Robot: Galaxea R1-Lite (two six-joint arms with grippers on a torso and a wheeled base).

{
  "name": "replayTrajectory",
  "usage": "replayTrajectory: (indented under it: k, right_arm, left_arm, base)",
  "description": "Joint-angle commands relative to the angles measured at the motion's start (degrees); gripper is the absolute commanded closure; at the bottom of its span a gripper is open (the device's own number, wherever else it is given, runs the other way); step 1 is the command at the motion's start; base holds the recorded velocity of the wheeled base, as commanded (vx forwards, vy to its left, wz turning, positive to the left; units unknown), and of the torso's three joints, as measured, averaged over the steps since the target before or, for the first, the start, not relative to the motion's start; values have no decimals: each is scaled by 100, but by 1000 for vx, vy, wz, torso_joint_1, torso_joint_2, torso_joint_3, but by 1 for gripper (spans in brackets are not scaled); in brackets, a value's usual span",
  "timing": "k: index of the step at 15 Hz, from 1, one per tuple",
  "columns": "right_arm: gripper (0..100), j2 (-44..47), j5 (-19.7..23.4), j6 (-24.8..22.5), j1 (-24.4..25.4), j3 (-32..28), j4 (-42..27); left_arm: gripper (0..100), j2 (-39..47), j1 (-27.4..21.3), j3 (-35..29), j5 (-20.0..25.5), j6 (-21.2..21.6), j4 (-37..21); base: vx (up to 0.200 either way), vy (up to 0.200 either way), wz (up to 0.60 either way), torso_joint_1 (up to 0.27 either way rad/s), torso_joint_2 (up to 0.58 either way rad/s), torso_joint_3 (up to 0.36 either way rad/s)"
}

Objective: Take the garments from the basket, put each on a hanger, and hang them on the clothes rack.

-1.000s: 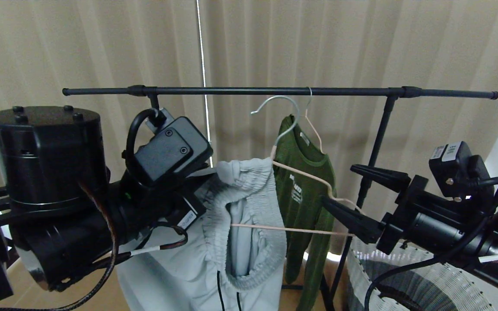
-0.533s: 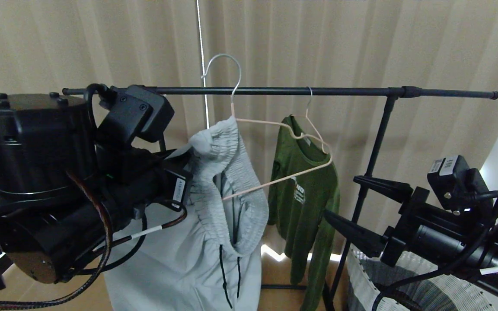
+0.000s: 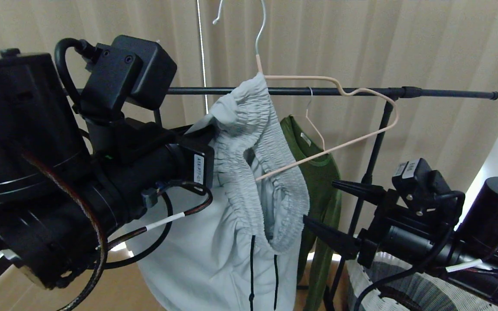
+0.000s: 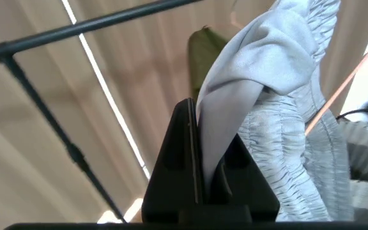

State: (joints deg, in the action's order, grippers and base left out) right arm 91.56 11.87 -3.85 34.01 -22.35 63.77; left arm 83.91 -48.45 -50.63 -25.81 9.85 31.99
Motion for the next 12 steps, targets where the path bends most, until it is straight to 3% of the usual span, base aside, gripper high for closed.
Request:
replayTrajectory:
  k: [1,5,6,12]
  right_arm:
    - [0,301,-1,7,9,-182,4]
    - [0,380,-10,7,9,-191,4]
    - [100,406,-10,7,0,-174,4]
    - [100,309,-370,25,-220,-51,4]
  left_arm:
    - [100,20,-95,0,32,8,0]
    - [100,12,-112,-9,181,17,9]
    - [100,-6,-121,9,181,17,53]
    - [100,-24,-121,141,190,26,326]
  base:
    - [0,0,0,0,0,0]
    - [0,0,0,0,0,0]
    - [0,0,0,0,0,0]
    - [0,0,0,0,0,0]
